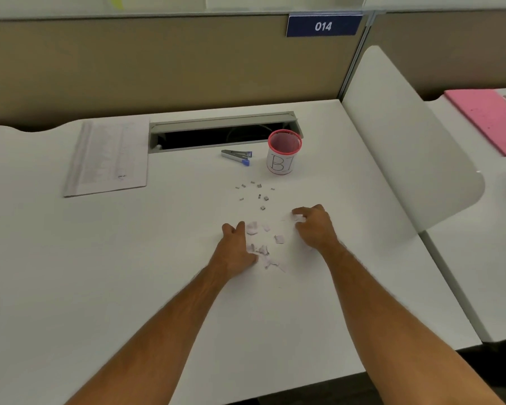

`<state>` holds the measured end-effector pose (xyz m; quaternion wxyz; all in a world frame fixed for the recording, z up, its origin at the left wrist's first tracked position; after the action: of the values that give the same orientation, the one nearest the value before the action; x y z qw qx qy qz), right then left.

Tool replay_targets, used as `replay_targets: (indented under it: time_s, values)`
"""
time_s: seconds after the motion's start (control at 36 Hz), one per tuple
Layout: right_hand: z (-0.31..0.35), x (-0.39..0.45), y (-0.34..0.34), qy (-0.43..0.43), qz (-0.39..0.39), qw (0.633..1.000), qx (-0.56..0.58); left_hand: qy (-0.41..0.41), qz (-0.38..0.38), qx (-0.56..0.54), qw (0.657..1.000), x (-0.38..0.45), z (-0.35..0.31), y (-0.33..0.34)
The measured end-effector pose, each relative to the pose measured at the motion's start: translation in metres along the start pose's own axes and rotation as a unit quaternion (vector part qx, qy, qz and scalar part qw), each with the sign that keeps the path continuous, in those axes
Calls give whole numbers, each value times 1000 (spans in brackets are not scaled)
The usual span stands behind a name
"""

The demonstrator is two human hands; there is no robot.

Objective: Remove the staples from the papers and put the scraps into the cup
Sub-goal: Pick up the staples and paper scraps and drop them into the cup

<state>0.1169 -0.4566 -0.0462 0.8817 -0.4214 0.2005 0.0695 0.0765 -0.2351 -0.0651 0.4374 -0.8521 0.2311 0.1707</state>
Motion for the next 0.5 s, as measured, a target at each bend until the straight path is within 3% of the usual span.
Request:
replay_targets:
  time_s: [0.42, 0.5]
  values:
    - [39, -14, 33, -95, 64, 993, -27, 50, 1, 14, 999, 10, -33, 17]
    - [30, -16, 13, -72, 24, 997, 11, 50, 6, -2, 999, 13, -33, 17]
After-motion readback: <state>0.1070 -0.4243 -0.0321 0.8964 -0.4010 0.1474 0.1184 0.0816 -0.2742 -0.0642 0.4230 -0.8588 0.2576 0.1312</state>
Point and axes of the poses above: each hand's wrist, its own x-axis towards the middle knuckle, its own y-axis out of the palm, z = x × y, the point moved 10 cm from there along x, towards the middle knuckle, and after that the axes turned 11 degrees about z, right-handed, at the moved point
